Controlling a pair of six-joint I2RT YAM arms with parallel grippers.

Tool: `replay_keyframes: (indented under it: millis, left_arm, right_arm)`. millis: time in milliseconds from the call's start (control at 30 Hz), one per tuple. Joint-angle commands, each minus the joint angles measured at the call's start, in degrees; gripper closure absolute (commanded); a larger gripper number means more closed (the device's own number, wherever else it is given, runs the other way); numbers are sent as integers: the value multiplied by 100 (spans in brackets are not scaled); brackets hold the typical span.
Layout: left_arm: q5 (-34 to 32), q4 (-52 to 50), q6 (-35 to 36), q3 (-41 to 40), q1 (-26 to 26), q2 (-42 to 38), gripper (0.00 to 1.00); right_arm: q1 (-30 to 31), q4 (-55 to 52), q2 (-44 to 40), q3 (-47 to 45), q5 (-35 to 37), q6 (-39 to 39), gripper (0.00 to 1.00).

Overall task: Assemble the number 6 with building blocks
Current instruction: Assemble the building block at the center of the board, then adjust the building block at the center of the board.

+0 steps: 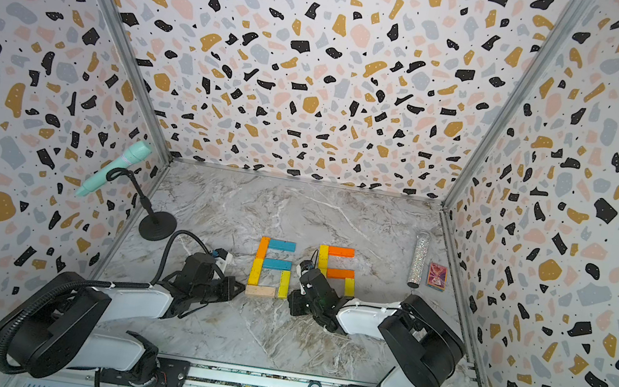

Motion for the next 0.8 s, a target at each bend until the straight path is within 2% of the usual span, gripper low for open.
replay_keyframes:
  millis: [0, 533, 767]
  left_arm:
    - [5, -78, 23, 106, -7, 67, 100]
    - [1, 17, -67, 76, -12, -68, 99]
    - [-379, -975, 92, 256, -7, -381, 99]
  right_arm:
    - [-21, -64, 47, 58, -57, 44, 78]
    - [78, -19, -152, -57, -143, 24, 78]
    - [65, -121, -120, 13, -76, -11, 78]
